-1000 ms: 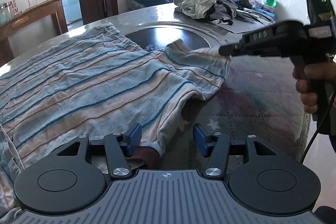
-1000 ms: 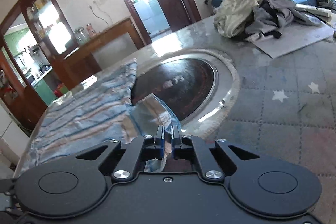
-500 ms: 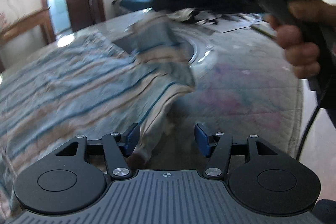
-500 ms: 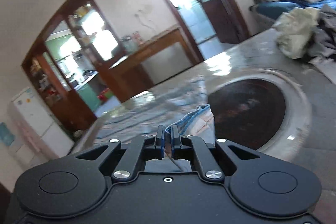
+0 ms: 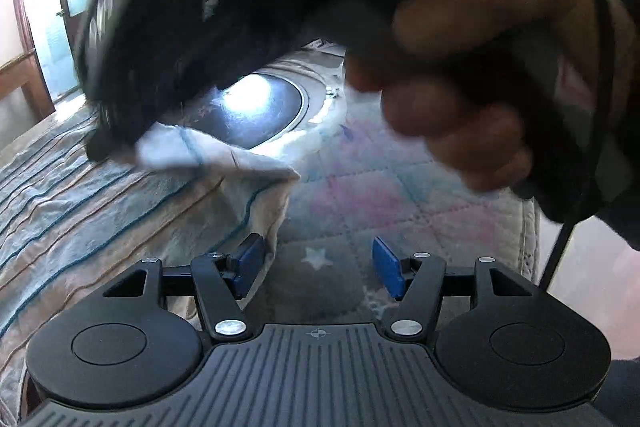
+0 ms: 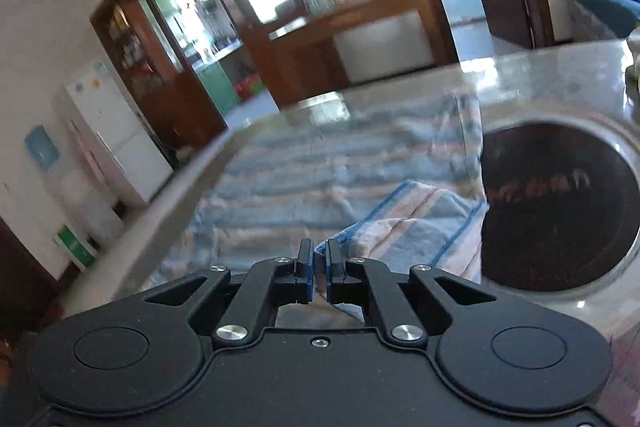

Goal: Fold clothes

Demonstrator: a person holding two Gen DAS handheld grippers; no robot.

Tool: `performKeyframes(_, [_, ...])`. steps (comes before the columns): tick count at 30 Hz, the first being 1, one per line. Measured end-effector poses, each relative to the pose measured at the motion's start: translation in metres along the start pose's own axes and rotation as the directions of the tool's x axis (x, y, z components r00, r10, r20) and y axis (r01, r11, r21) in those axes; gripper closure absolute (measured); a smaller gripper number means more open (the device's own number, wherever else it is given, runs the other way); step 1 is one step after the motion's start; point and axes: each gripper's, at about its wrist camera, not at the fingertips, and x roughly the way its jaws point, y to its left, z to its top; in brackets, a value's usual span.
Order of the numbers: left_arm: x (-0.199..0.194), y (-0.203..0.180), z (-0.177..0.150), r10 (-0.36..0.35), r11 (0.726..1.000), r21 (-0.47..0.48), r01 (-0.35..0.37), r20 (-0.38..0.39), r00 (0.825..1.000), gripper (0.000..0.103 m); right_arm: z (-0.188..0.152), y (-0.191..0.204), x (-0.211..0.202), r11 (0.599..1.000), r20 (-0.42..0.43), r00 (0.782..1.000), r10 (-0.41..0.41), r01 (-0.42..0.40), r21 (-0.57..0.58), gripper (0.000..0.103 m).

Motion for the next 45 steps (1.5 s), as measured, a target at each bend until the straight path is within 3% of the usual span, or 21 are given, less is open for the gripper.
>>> performKeyframes(2, [-0.003, 0.001, -0.001, -0.002, 1.0, -0.003, 0.002, -0.002, 1.0, 0.042, -0.014, 0.002, 0.008, 1.0, -0.071, 0.997, 0.015, -0.015, 0.009, 0.094])
performKeyframes(9, [-0.025, 0.01, -0.012, 0.032, 0.999, -0.023, -0.033, -0.004, 0.999, 0.041, -0.022, 0.002, -0.016, 0.999, -0.045, 0.998, 0.035, -0.034, 0.023, 0.08])
performKeyframes(14, [-0.048, 0.025, -0.019, 0.097, 0.99, -0.102, -0.095, 0.012, 0.995, 0.04, -0.025, -0.007, -0.018, 0.999, -0.018, 0.999, -0.042, 0.042, 0.002, 0.079])
performKeyframes(17, [-0.064, 0.036, -0.022, 0.143, 0.979, -0.15, -0.139, 0.017, 0.99, 0.039, -0.04, -0.018, -0.007, 0.995, -0.077, 0.992, -0.098, 0.099, 0.002, 0.08])
performKeyframes(24, [-0.112, 0.07, -0.033, 0.296, 0.932, -0.223, -0.286, 0.014, 0.955, 0.037, -0.025, -0.012, -0.018, 0.991, -0.016, 0.992, -0.124, 0.123, -0.054, 0.076])
performKeyframes(26, [-0.133, 0.076, -0.034, 0.343, 0.915, -0.231, -0.331, 0.009, 0.939, 0.036, -0.022, -0.009, -0.015, 0.985, 0.001, 0.989, -0.148, 0.148, -0.087, 0.067])
performKeyframes(31, [-0.169, 0.101, -0.059, 0.439, 0.865, -0.245, -0.437, -0.052, 0.897, 0.034, -0.026, -0.008, 0.014, 0.956, -0.041, 0.971, -0.236, 0.225, -0.189, 0.066])
performKeyframes(35, [-0.185, 0.114, -0.079, 0.481, 0.846, -0.196, -0.496, -0.121, 0.868, 0.034, -0.03, -0.006, 0.012, 0.949, -0.034, 0.971, -0.238, 0.225, -0.22, 0.065])
performKeyframes(39, [-0.186, 0.114, -0.097, 0.473, 0.855, -0.151, -0.495, -0.159, 0.866, 0.034, -0.032, 0.004, -0.004, 0.94, -0.028, 0.973, -0.229, 0.213, -0.267, 0.058])
performKeyframes(41, [-0.185, 0.111, -0.104, 0.461, 0.866, -0.128, -0.483, -0.165, 0.872, 0.034, -0.037, 0.014, -0.016, 0.922, -0.034, 0.973, -0.229, 0.206, -0.328, 0.05])
performKeyframes(45, [-0.181, 0.108, -0.111, 0.443, 0.88, -0.112, -0.461, -0.155, 0.883, 0.034, -0.049, 0.025, -0.028, 0.889, -0.059, 0.969, -0.241, 0.195, -0.415, 0.047])
